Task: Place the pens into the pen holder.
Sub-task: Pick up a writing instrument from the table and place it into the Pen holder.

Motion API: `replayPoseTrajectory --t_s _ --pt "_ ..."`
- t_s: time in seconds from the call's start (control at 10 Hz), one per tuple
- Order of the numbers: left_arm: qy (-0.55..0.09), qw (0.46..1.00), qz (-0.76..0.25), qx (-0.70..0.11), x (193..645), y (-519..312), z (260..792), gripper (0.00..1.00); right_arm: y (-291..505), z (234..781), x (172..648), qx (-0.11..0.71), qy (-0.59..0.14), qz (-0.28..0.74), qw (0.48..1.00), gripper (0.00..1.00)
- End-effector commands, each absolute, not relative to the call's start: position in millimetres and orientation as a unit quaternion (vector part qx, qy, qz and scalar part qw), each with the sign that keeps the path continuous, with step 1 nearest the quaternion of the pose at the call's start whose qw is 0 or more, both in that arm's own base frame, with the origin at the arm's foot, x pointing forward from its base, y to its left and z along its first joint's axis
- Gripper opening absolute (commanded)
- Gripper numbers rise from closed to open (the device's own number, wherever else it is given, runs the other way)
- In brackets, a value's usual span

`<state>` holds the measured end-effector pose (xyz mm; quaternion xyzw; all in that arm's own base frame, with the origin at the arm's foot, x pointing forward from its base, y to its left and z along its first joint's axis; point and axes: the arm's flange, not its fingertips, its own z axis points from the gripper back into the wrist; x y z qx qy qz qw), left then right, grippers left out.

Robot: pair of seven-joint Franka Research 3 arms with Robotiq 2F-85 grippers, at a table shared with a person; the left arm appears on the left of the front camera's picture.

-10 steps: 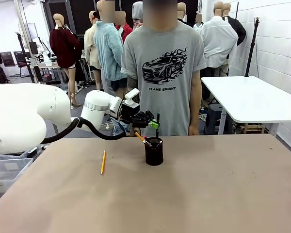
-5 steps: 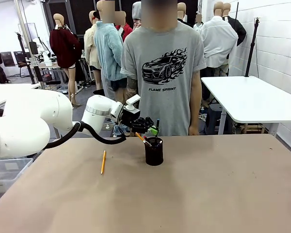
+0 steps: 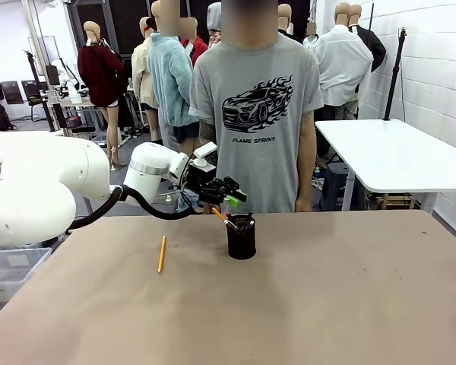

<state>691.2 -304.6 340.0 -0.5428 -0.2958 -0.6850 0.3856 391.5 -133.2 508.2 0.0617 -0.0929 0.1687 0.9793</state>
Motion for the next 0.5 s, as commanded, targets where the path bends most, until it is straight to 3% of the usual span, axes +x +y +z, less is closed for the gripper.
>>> replayPoseTrajectory --t_s 0.0,0.4 --pt "-0.293 0.428 -0.683 -0.514 683.2 -287.4 362.2 0.46 -133.1 504.7 391.2 0.055 -0.095 0.169 0.98 0.66" --pt "-0.227 0.625 -0.67 -0.331 627.0 -233.0 471.7 0.46 -133.1 504.7 391.2 0.055 -0.095 0.169 0.98 0.66"
